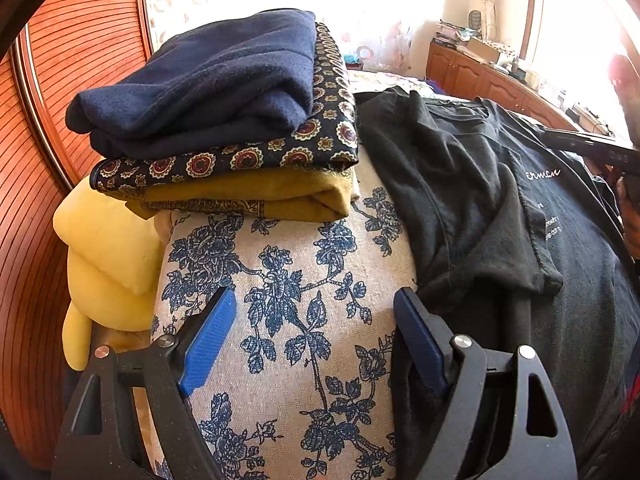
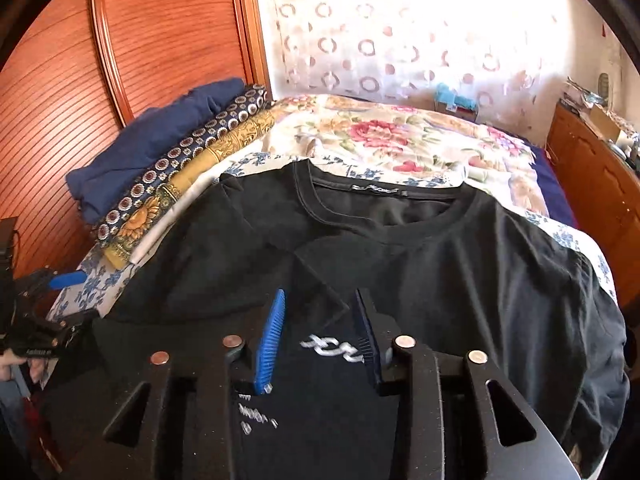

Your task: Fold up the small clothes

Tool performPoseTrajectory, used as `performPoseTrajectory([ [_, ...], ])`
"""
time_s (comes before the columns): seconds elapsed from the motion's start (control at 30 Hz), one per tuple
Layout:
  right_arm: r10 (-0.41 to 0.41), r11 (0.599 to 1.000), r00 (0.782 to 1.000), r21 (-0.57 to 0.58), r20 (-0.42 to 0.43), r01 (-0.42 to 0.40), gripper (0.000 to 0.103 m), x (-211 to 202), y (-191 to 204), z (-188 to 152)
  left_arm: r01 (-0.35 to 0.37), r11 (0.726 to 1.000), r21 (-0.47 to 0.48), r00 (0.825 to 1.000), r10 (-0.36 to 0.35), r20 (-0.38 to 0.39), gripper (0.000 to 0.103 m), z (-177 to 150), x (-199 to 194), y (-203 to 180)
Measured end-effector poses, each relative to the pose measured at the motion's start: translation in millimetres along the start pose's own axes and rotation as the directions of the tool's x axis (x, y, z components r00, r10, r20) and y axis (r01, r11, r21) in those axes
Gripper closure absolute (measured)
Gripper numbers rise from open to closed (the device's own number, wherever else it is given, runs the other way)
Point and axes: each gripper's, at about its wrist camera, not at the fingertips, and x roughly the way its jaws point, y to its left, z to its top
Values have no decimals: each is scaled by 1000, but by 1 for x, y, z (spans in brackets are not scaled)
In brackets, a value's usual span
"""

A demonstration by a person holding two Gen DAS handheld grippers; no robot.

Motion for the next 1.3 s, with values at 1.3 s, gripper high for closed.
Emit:
performPoseTrajectory([
  [1.3,-319,942,947,100,-23,320,39,-133,-77,-112,149,978,143,956,-179,233,21,62,-14,-199],
])
